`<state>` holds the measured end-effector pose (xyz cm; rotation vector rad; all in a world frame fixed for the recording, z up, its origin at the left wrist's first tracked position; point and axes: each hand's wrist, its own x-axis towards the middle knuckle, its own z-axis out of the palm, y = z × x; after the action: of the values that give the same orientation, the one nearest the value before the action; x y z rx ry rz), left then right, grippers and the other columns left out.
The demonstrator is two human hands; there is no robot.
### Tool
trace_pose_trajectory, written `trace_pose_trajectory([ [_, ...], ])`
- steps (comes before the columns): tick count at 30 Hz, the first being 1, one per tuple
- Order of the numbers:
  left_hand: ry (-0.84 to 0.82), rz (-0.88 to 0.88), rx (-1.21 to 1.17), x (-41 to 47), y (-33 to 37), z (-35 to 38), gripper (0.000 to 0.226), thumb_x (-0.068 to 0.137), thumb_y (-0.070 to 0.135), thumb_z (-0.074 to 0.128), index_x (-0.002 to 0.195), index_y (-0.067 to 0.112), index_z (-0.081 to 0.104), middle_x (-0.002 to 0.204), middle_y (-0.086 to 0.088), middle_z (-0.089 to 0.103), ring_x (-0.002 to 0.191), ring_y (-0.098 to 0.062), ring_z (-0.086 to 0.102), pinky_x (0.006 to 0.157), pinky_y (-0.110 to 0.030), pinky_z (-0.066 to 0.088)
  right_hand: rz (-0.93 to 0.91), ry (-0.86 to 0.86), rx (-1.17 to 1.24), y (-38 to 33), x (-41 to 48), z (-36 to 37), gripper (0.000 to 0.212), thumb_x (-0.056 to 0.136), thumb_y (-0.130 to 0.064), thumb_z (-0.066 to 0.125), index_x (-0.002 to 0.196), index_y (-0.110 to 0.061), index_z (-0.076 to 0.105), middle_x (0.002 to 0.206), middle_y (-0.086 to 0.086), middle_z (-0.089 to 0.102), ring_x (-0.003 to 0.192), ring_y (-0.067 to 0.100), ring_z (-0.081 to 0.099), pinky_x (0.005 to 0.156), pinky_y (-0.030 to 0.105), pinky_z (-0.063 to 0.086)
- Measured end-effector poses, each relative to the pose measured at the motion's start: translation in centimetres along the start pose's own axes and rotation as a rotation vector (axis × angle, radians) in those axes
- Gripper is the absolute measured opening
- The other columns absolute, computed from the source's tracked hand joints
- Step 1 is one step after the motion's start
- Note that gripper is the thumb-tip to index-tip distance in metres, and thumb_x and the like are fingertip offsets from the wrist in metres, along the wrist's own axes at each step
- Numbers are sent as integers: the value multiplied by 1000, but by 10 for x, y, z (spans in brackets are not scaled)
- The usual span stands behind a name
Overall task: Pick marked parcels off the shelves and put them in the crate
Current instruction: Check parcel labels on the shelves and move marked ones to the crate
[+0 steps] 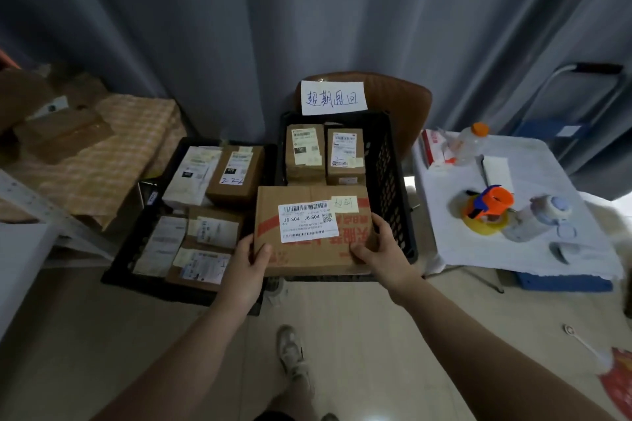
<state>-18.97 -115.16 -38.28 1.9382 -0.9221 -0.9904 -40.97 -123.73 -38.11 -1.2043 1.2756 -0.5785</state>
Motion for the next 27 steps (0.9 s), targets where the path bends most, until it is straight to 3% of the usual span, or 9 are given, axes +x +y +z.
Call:
trace_pose_trajectory([
  [3, -43, -12, 102, 38, -3, 17, 34, 99, 31, 45, 130, 18, 50, 119, -1, 59, 113, -20, 54, 85, -30, 45, 68, 23, -16, 8, 30, -7, 67, 92, -8, 58, 146, -27, 22, 116, -13, 54, 108, 6, 54, 69, 14, 51],
  [5, -73, -32, 134, 64, -2, 29, 34, 98, 26, 47, 130, 15, 50, 123, -6, 57, 112, -20, 53, 84, -28, 44, 103, 43, -32, 11, 53, -11, 68, 92, -6, 59, 146, -25, 23, 120, -10, 54, 109, 7, 54, 74, 17, 53],
  [8, -109, -45, 190, 101, 5, 45, 44, 95, 21, 53, 138, 17, 42, 129, -5, 54, 119, -22, 51, 91, -31, 43, 151, 96, -65, 14, 89, -17, 69, 89, -4, 61, 145, -24, 26, 126, -4, 55, 122, 17, 51, 98, 39, 49],
  [10, -125, -55, 227, 124, 10, 53, 54, 93, 19, 57, 143, 18, 34, 132, -5, 53, 122, -23, 50, 94, -34, 43, 172, 114, -103, 15, 112, -19, 70, 88, -5, 62, 145, -23, 26, 127, -4, 55, 124, 18, 49, 103, 45, 45],
  [15, -137, 16, 408, 172, 12, 69, 72, 88, 17, 64, 147, 22, 24, 139, -9, 41, 126, -25, 42, 102, -39, 39, 186, 129, -178, 18, 163, -17, 72, 89, -10, 63, 148, -21, 23, 122, -10, 53, 122, 15, 49, 103, 39, 44],
  [20, -144, 91, 696, 203, -4, 79, 63, 90, 26, 61, 145, 22, 32, 146, -13, 29, 131, -31, 32, 106, -40, 33, 162, 147, -262, 32, 206, -7, 80, 87, -13, 66, 150, -25, 18, 138, -2, 50, 128, 17, 46, 105, 38, 42],
  [24, -219, 150, 989, 212, -22, 82, 62, 91, 38, 57, 146, 25, 31, 154, -10, 16, 136, -32, 21, 110, -46, 24, 139, 101, -316, 44, 227, 6, 87, 86, -9, 66, 150, -33, 13, 140, -1, 45, 127, 15, 44, 100, 32, 42],
  [27, -237, 223, 1037, 210, -31, 89, 63, 90, 38, 57, 146, 23, 32, 154, -4, 20, 137, -28, 22, 110, -45, 22, 138, 62, -398, 50, 232, 3, 84, 88, -14, 65, 151, -33, 14, 140, 2, 42, 124, 13, 42, 95, 25, 38],
])
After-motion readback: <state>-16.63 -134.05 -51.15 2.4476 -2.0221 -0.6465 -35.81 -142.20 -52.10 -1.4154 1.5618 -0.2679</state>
